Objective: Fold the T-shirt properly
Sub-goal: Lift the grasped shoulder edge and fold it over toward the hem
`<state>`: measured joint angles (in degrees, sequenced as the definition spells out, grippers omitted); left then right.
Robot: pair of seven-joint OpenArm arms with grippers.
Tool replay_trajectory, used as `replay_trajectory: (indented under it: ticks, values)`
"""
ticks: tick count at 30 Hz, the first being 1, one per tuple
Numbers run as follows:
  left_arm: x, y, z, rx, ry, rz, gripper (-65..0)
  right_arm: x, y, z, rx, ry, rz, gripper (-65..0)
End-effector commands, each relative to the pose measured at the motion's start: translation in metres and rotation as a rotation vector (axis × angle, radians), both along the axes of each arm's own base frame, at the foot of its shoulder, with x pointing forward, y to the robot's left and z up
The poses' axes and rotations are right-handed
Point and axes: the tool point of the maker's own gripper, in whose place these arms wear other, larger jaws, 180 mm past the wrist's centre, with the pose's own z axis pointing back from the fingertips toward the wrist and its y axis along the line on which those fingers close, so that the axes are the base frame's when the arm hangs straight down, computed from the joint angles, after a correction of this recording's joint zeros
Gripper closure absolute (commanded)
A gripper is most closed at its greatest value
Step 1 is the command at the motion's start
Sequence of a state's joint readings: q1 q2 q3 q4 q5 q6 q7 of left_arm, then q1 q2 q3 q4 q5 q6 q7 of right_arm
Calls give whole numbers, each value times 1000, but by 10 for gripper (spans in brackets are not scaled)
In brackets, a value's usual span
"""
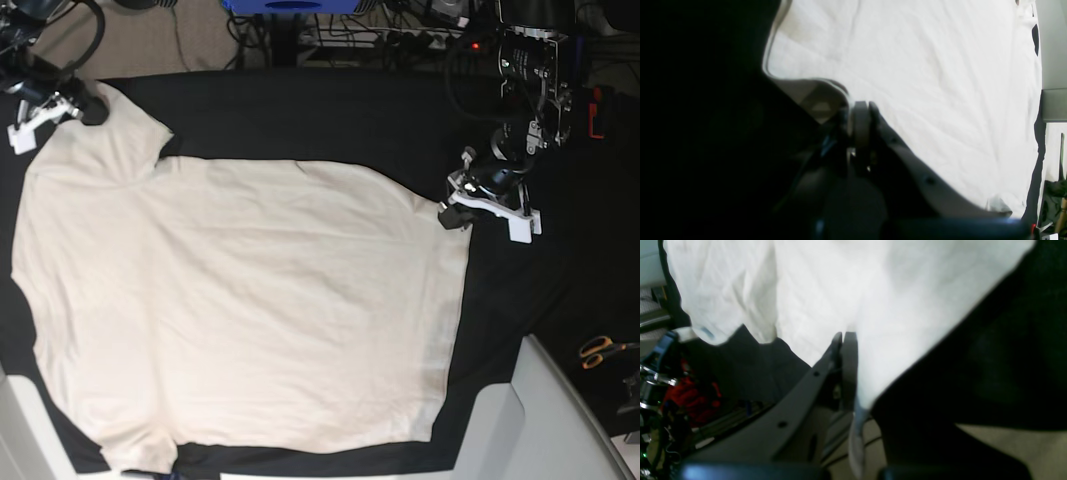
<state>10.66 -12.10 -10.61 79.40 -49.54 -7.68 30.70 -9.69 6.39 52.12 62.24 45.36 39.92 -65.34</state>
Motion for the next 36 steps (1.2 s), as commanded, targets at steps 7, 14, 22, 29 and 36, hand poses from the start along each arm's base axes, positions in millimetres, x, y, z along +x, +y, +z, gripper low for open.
replay_trajectory:
  ticks: [7,14,22,29,36]
  values:
    - [10,3,14,5,-51,-4,0,14,-27,15,-53,-16,38,-8]
    - [20,0,37,11,-115,-13,0,42,-44,37,-83,-18,0,-8]
    - [15,10,25,23,-42,74,0,107,-28,69,-135,-70,157,-8]
    - [19,11,29,22,-54,79,0,154,-16,90,-157,-129,195,-8]
    - [32,10,38,13,-82,84,0,186,-21,92,-168,-142,209,-8]
